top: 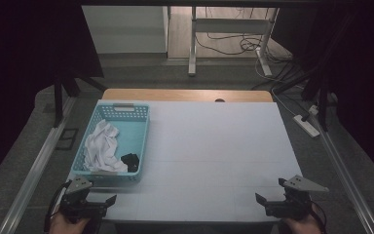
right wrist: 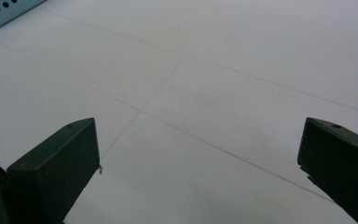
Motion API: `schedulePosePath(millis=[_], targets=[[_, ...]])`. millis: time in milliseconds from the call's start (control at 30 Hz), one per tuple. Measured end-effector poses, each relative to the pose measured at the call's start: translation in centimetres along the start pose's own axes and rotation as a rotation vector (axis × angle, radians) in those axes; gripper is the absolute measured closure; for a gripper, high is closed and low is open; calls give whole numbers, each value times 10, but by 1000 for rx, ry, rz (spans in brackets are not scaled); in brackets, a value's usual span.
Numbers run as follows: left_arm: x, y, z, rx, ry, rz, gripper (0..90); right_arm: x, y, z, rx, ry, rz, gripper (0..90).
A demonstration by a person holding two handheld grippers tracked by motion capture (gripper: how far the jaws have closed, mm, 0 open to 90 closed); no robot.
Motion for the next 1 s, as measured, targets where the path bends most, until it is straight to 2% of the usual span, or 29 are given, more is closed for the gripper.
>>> schedulePosePath(millis=[267,667,800,1000], targets=[[1,1,0,8,-7,8,26,4,-5,3,-41,-37,-18,0],[0,2,-1,2,-1,36,17,5,-7,4,-44,-54,-49,0],[1,1,0,1,-14,34,17,5,-8,4,-48,-60,-52,0],[1,4,-1,25,-18,32,0,6,-8,5,-54,-66,-57,0]])
Point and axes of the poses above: each handheld gripper's, and its own axes: x roughly forward along the jaws, z roughly out of its underside, y roughly to its right, the point moved 9 cm from there along x, roughly forward along the jaws, and after that the axes turned 2 degrees about x, right-handed, at the moved point
